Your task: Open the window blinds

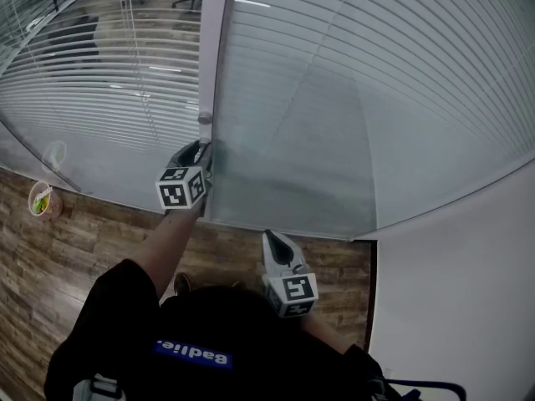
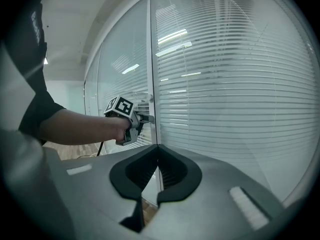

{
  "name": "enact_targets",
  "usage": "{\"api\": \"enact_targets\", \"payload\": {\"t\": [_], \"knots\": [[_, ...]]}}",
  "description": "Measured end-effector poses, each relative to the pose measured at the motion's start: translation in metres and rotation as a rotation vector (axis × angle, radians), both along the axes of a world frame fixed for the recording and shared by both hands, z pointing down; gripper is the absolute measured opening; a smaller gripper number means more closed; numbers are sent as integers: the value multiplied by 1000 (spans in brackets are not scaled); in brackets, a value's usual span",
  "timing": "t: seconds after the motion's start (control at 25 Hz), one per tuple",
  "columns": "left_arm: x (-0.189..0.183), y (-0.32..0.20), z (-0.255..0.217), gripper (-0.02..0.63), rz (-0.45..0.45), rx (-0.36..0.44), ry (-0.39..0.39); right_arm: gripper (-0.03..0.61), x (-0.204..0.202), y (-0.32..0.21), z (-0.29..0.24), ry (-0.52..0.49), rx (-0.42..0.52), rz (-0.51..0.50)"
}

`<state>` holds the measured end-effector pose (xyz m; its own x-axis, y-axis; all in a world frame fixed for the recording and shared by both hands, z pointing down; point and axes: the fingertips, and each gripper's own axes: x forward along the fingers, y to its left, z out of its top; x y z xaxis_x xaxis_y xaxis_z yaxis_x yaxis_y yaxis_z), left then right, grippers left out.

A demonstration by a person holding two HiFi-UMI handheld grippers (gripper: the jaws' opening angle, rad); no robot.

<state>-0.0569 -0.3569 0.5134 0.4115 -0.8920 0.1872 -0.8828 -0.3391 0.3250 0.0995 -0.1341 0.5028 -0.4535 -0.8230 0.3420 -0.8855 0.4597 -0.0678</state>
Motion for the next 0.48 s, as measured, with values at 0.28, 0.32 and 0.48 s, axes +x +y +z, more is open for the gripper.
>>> {"api": "enact_targets", "payload": {"t": [0.28, 0.32, 0.48], "knots": [[-2, -1, 0, 123, 1, -72, 276, 3, 1, -3, 0, 44, 9, 2], [-2, -1, 0, 123, 2, -80, 311, 3, 1, -3, -1, 41, 8, 3], [-2, -1, 0, 123, 4, -122, 506, 3, -3, -2, 0, 26, -5, -5]]}}
